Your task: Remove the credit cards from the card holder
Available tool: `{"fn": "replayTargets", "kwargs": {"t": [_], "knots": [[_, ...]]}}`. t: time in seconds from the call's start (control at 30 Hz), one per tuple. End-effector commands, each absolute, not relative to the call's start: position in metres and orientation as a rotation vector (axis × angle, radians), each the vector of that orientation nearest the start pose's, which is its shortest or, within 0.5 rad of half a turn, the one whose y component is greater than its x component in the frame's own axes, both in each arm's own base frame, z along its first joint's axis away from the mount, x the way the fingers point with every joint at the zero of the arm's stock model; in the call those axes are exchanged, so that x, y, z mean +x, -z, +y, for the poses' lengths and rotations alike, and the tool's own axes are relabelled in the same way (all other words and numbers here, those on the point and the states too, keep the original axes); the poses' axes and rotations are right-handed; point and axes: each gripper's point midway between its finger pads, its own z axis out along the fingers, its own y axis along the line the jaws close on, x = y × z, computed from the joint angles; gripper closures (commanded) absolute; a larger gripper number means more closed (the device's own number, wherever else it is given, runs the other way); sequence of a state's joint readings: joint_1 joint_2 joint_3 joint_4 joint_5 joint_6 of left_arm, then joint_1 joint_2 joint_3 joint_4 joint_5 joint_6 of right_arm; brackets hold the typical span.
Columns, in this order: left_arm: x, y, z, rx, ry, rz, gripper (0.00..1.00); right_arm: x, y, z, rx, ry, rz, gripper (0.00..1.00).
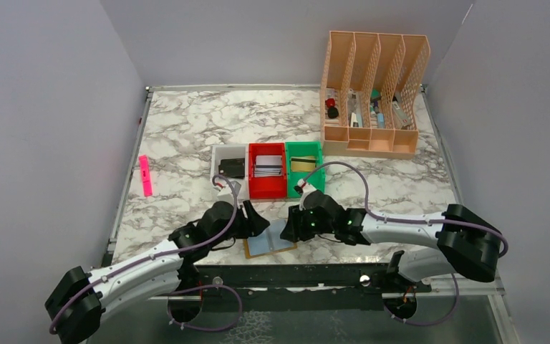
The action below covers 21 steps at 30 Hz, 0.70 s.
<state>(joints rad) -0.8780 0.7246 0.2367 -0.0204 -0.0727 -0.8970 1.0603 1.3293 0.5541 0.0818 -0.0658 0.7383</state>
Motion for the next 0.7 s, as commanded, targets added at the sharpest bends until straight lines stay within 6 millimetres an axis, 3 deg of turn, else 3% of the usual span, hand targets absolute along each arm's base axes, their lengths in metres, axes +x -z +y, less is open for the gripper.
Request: {"fn": "replayTargets", "kwargs": {"t": [0.0,0.47,0.67], "knots": [[0.151,-0.064,-0.218,-0.072,0.923,2.337,0.44,0.125,-0.057,0.330,-0.459,-1.048,2.445,0.62],[0.149,-0.031,-0.214,-0.035,0.768,2.481,0.44,0.124,-0.026,0.320,-0.438,-0.932,2.550,0.62],[0.145,-0.025,-0.211,-0.030,0.756,2.497,0.44,0.130,-0.025,0.317,-0.423,-0.869,2.559,0.61]]}}
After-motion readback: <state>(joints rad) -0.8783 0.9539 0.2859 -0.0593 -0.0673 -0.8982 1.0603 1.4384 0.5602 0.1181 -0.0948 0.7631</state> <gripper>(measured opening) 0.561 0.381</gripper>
